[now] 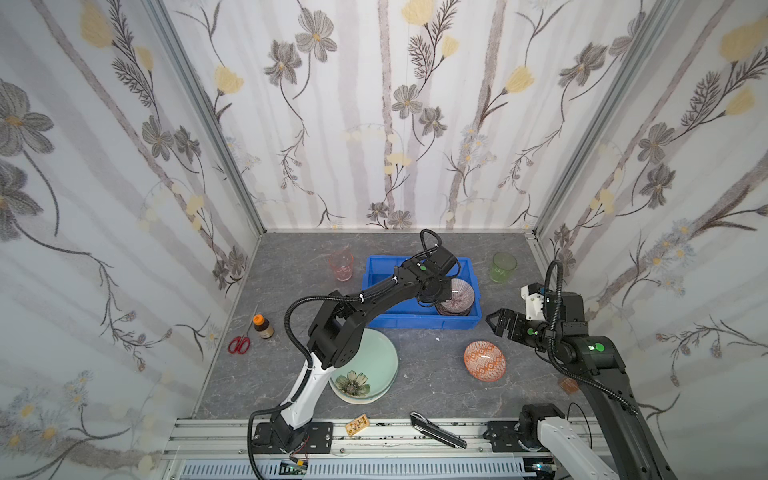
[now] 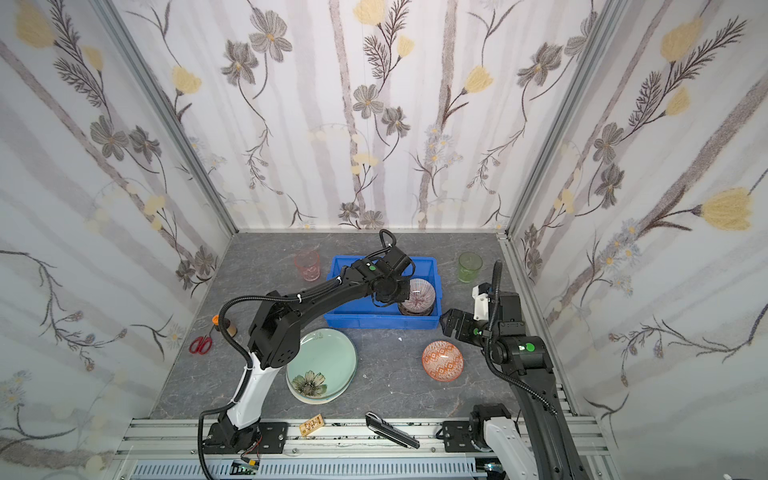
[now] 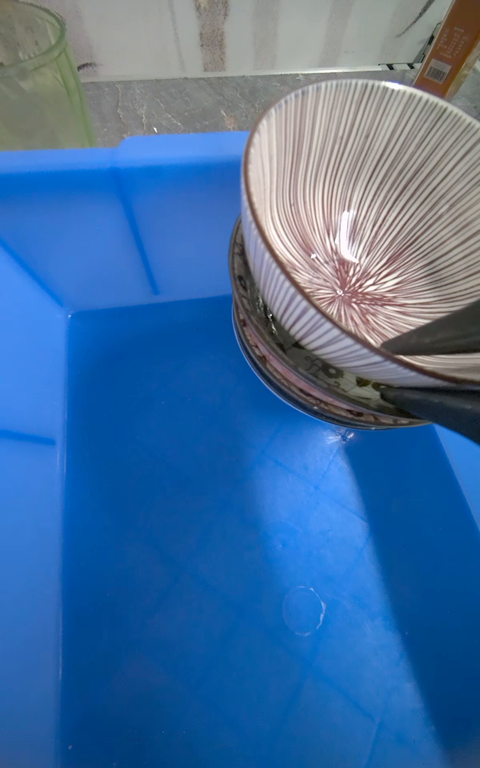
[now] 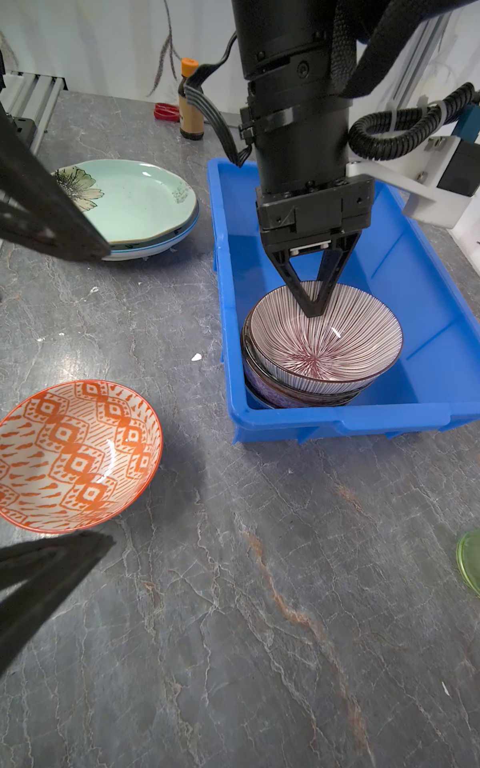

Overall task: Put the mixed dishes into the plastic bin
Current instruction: 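Lower the striped bowl onto the leaf bowls and open the left gripper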

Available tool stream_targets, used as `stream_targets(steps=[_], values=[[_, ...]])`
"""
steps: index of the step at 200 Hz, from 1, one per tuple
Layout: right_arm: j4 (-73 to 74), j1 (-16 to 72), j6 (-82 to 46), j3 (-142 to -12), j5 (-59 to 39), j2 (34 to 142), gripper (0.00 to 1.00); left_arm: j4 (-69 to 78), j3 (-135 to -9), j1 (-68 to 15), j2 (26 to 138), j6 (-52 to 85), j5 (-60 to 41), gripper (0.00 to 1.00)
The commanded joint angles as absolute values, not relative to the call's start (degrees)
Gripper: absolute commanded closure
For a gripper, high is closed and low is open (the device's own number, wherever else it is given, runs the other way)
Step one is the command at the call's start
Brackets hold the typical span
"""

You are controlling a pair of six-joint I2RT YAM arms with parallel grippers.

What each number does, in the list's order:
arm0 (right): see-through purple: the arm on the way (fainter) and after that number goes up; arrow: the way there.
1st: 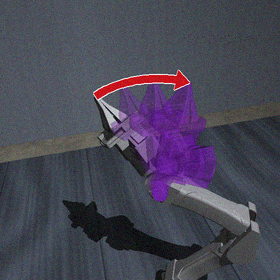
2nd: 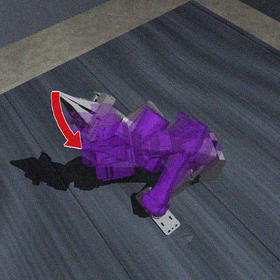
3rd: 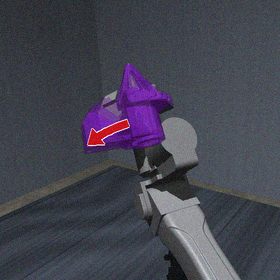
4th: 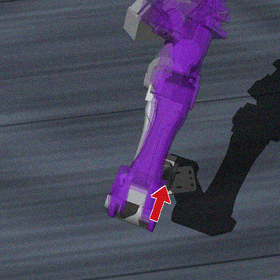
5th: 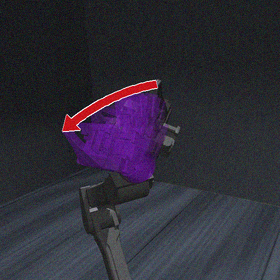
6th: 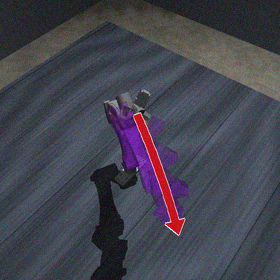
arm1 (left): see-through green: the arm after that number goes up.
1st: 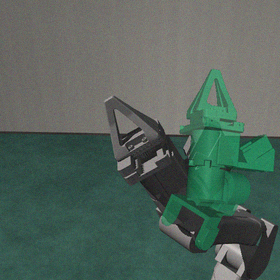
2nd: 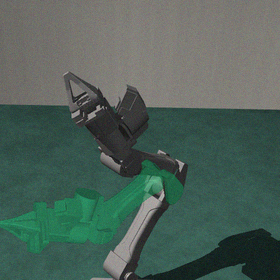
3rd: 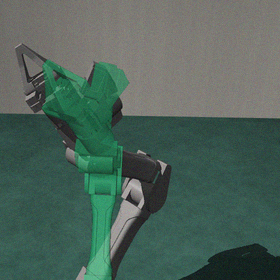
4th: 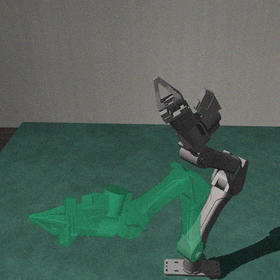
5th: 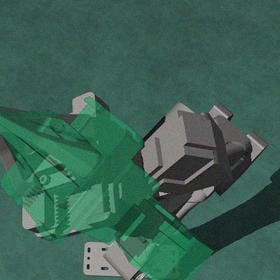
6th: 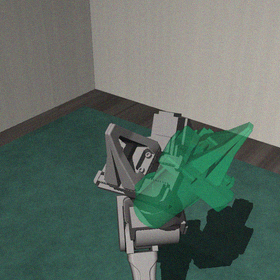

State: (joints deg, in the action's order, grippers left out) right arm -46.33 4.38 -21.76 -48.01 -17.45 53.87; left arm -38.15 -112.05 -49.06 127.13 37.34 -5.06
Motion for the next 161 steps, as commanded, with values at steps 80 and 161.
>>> stream_targets(steps=[80,161], values=[[-43.77,4.15,-21.01,-47.93,-18.19,55.28,0.0,-38.98,-113.37,-48.96,125.73,36.83,-4.03,0.6],[-43.73,4.06,-21.01,-47.46,-18.03,55.46,0.0,-39.37,-113.67,-48.96,124.66,36.57,-3.61,0.5]])
